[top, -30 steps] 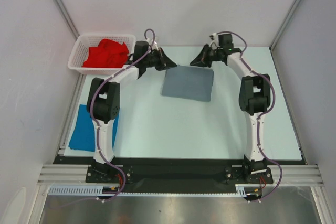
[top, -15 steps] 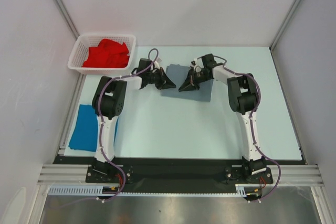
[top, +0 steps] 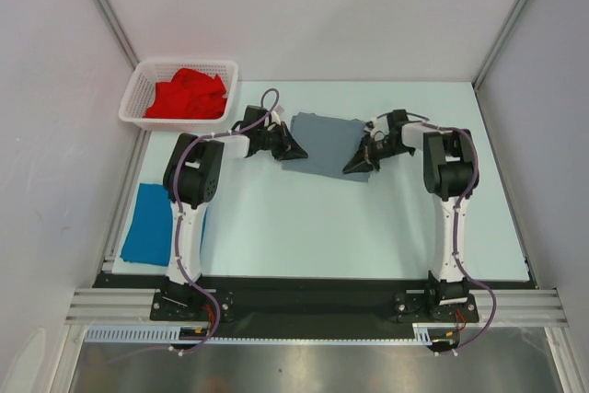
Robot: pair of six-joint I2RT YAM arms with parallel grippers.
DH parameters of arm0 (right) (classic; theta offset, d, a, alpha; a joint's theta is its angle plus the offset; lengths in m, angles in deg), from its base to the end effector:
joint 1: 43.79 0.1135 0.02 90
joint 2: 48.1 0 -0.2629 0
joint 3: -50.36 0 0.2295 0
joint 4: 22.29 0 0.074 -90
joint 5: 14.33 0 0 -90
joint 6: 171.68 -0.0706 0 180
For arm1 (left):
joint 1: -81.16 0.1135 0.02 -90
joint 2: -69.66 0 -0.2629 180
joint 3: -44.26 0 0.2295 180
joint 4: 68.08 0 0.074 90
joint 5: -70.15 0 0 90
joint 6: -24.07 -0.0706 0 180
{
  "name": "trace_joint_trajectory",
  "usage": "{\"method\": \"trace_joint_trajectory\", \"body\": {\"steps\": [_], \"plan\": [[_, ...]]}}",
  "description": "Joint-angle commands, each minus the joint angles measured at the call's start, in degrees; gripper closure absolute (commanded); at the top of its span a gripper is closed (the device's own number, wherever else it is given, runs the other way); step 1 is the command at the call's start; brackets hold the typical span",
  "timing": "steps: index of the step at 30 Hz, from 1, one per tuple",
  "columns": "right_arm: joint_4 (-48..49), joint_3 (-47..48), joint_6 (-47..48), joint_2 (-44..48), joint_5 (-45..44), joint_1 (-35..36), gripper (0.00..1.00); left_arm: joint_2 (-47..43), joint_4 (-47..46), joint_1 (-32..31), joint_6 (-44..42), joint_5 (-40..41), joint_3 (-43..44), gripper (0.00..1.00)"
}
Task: Fold and stack the t-shirts
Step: Fold the tshirt
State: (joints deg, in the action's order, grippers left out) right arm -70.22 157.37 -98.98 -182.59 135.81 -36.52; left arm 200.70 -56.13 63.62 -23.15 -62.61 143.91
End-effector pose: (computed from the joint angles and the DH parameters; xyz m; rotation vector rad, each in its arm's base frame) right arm 0.4241 0.1158 0.0895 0.0366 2.7011 1.5974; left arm 0.4433 -0.1904 0.1059 -0.1319 2.4869 -1.3633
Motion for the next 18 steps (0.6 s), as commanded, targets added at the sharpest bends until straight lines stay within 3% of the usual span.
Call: {"method": "trace_joint_trajectory", "body": {"steps": [1, 5, 8, 11, 12, 17, 18], "plan": [[-5.28, -3.43, 5.16, 4.68, -5.81, -5.85, 1.00, 1.23, 4.69, 0.84, -3.76, 1.45, 0.68, 1.00], [-8.17, -4.84, 6.49, 9.76, -13.52, -10.34, 1.00, -0.43, 7.24, 0.84, -4.90, 1.89, 2.61, 0.99], [-10.03, -3.70, 7.37, 14.50, -21.08, -10.35, 0.99, -5.33, 9.43, 0.67, -6.04, 3.90, 3.23, 0.86], [-9.42, -2.82, 6.67, 18.12, -26.29, -8.77, 0.90, -11.32, 13.90, 0.40, -9.38, 10.64, 3.49, 0.74], [-9.15, -2.47, 6.14, 19.96, -27.43, -8.15, 0.82, -16.03, 15.23, 0.23, -11.47, 12.68, 3.49, 0.61], [-8.71, -0.36, 8.59, 25.50, -38.67, -0.43, 0.59, -30.38, 21.47, -0.74, -16.33, 24.29, -0.10, 0.43], [-8.62, -0.45, 9.73, 26.56, -40.52, 0.98, 0.52, -32.67, 21.66, -0.74, -16.59, 26.74, -1.51, 0.15]]}}
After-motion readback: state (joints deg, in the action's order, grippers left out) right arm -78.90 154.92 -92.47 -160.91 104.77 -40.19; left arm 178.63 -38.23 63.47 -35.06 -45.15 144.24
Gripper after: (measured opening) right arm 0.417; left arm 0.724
